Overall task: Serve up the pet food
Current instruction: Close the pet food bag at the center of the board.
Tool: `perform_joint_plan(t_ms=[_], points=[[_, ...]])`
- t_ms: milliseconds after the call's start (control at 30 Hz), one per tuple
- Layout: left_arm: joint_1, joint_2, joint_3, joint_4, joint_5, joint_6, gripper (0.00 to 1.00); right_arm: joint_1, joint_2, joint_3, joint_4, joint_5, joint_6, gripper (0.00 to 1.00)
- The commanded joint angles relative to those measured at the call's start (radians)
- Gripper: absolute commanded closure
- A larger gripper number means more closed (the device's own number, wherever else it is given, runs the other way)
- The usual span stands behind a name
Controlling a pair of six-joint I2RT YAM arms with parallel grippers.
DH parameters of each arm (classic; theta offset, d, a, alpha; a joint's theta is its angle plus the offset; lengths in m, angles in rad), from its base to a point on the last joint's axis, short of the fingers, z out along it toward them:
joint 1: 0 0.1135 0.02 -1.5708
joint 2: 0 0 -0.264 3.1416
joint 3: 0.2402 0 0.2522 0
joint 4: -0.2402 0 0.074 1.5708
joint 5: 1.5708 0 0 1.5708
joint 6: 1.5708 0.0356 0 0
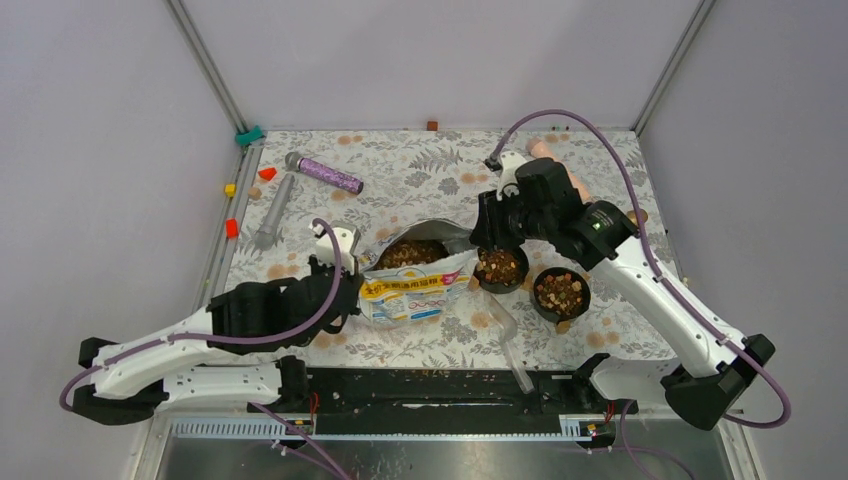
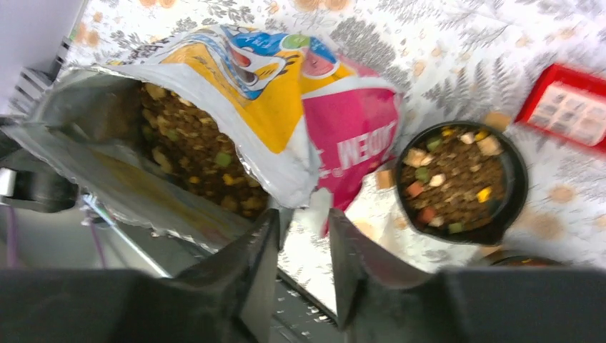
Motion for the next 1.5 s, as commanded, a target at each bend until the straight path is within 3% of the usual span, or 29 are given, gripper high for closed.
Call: perform_joint_plan(t_ms=[0,133,167,300,433,700,800,933,1000,1067,1133,1300,1467], points=[[0.067,-0.051,0.057,0.038,-0.033,0.204,1.00,-0.043,-0.067,0.015,0.043,-0.018,-0.310,0.47],[0.084,-0.013,0.048,0.041,0.017,0.225,1.00,-0.044,-0.110,-0.019,0.165,-0.101,-0.543,0.03],[0.085,-0.006,0.044,0.043,0.017,0.232,1.00,-0.046,-0.121,-0.030,0.178,-0.130,-0.610,0.01],[0.098,-0.014,0.033,0.061,0.002,0.254,1.00,-0.050,-0.124,-0.056,0.033,-0.398,-1.003,0.00],[0.110,-0.060,0.007,0.091,0.008,0.292,1.00,-0.051,-0.073,-0.030,-0.047,-0.425,-1.182,0.01],[0.113,-0.099,-0.014,0.116,0.035,0.321,1.00,-0.051,0.076,0.047,0.034,-0.453,-1.142,0.00],[0.114,-0.097,-0.027,0.121,0.031,0.327,1.00,-0.051,0.126,0.079,-0.008,-0.498,-1.184,0.01],[0.119,-0.088,-0.038,0.124,0.030,0.333,1.00,-0.051,0.187,0.156,-0.177,-0.596,-1.259,0.08],[0.125,-0.085,-0.039,0.126,0.032,0.334,1.00,-0.051,0.200,0.174,-0.215,-0.642,-1.286,0.17],[0.131,-0.083,-0.039,0.128,0.031,0.335,1.00,-0.052,0.203,0.177,-0.216,-0.652,-1.289,0.32],[0.138,-0.084,-0.039,0.128,0.027,0.335,1.00,-0.051,0.202,0.174,-0.214,-0.649,-1.298,0.54],[0.160,-0.098,-0.043,0.102,-0.082,0.281,1.00,-0.052,0.189,0.186,-0.261,-0.543,-1.316,1.00],[0.211,-0.104,-0.032,0.026,-0.281,0.156,1.00,-0.090,0.135,0.163,-0.301,-0.381,-1.318,1.00]])
